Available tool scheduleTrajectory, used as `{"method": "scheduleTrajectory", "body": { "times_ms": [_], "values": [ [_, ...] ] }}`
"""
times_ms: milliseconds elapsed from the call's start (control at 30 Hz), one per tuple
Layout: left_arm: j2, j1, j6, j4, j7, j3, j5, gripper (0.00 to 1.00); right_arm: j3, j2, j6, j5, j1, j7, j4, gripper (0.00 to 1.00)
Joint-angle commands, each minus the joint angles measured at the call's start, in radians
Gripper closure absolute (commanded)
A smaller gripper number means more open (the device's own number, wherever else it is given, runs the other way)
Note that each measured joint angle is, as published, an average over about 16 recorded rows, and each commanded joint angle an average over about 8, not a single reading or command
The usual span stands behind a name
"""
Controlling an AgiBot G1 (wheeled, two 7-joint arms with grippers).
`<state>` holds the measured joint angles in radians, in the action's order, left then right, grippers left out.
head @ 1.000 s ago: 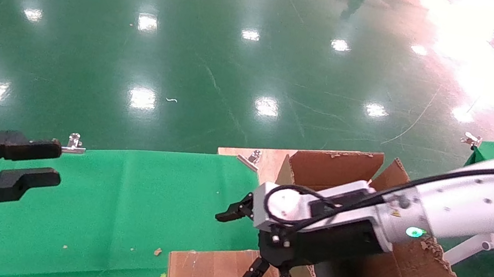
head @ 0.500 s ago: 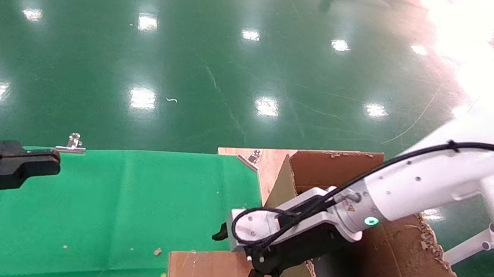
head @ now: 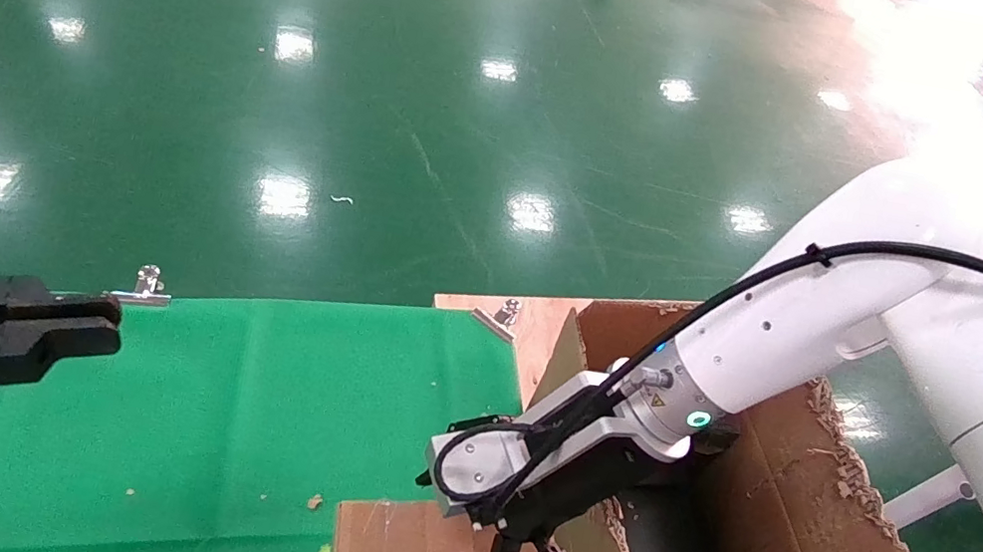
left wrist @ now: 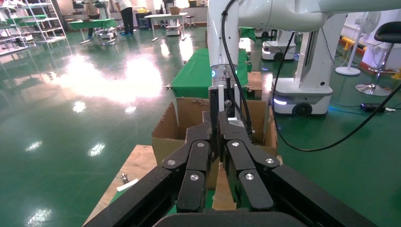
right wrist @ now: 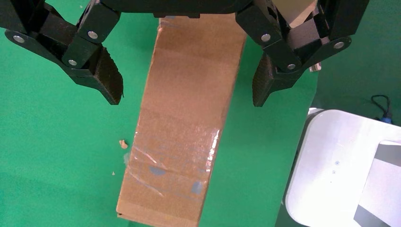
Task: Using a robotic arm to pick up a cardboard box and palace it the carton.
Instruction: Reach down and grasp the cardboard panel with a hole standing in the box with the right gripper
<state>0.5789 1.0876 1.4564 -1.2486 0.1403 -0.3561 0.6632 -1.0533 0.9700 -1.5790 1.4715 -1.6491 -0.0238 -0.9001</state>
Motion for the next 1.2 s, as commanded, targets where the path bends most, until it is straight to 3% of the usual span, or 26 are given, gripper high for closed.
{"method": "scheduleTrajectory", "body": {
  "times_ms": [33,133,167,1200],
  "values": [
    [0.000,0.000,0.000,0.000,0.000,0.000,0.000,0.00,-0.016,0.009,0.000,0.000,-0.009,-0.006,0.011,0.54],
    [0.000,0.000,0.000,0.000,0.000,0.000,0.000,0.00,-0.021,0.011,0.001,-0.001,-0.013,-0.007,0.016,0.92],
    [0.000,0.000,0.000,0.000,0.000,0.000,0.000,0.00,-0.020,0.011,0.001,-0.002,-0.013,-0.007,0.015,1.00],
    [0.000,0.000,0.000,0.000,0.000,0.000,0.000,0.00,-0.002,0.002,0.002,-0.003,0.000,-0.004,0.000,1.00]
  ]
}}
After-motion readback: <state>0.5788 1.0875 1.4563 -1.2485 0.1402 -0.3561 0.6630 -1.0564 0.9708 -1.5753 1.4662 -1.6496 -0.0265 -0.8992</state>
